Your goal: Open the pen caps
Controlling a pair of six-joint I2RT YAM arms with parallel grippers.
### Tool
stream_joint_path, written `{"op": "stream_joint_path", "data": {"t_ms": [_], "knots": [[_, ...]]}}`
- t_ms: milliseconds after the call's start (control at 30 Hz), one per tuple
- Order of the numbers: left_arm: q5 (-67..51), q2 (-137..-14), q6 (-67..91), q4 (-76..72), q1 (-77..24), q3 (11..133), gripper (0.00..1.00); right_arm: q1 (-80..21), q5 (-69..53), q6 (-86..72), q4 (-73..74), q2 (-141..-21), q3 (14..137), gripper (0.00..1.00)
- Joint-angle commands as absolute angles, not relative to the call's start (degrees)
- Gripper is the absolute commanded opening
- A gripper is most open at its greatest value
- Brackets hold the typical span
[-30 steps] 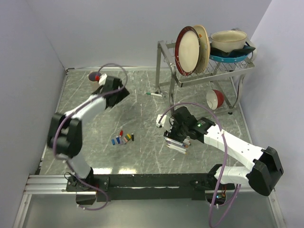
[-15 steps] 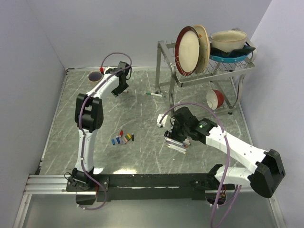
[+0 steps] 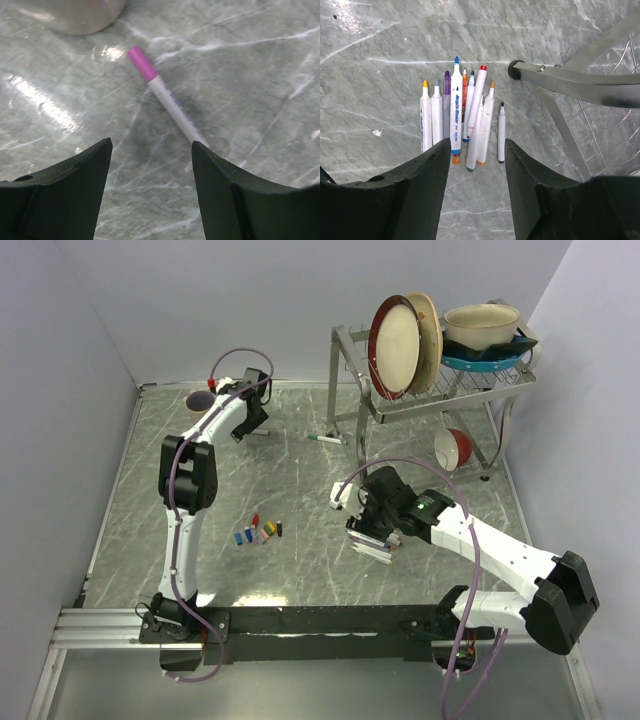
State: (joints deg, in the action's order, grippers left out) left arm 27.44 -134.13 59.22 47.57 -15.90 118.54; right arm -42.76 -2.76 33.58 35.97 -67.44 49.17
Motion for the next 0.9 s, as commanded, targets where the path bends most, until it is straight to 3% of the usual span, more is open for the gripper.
{"op": "stream_joint_path", "data": {"t_ms": [0, 267, 567, 867], "knots": [[25.0, -136.0, 57.7, 42.8, -14.9, 121.1, 0.69, -43.2, -1.8, 33.9, 33.8, -67.5, 48.8, 0.55], [23.8, -141.6, 58.3, 45.3, -14.2, 127.8, 0.60, -43.2, -1.1, 34.2, 33.6, -67.7, 48.5, 0.55], [21.9, -144.9, 55.1, 49.7, -13.0, 129.1, 0.42, -44.0, -0.6, 34.5, 33.2, -67.8, 48.2, 0.55], [16.6, -137.1, 43.4, 47.1, -13.0, 111.1, 0.05, -44.4, -2.2, 35.3, 33.1, -65.6, 47.9, 0.55]]}}
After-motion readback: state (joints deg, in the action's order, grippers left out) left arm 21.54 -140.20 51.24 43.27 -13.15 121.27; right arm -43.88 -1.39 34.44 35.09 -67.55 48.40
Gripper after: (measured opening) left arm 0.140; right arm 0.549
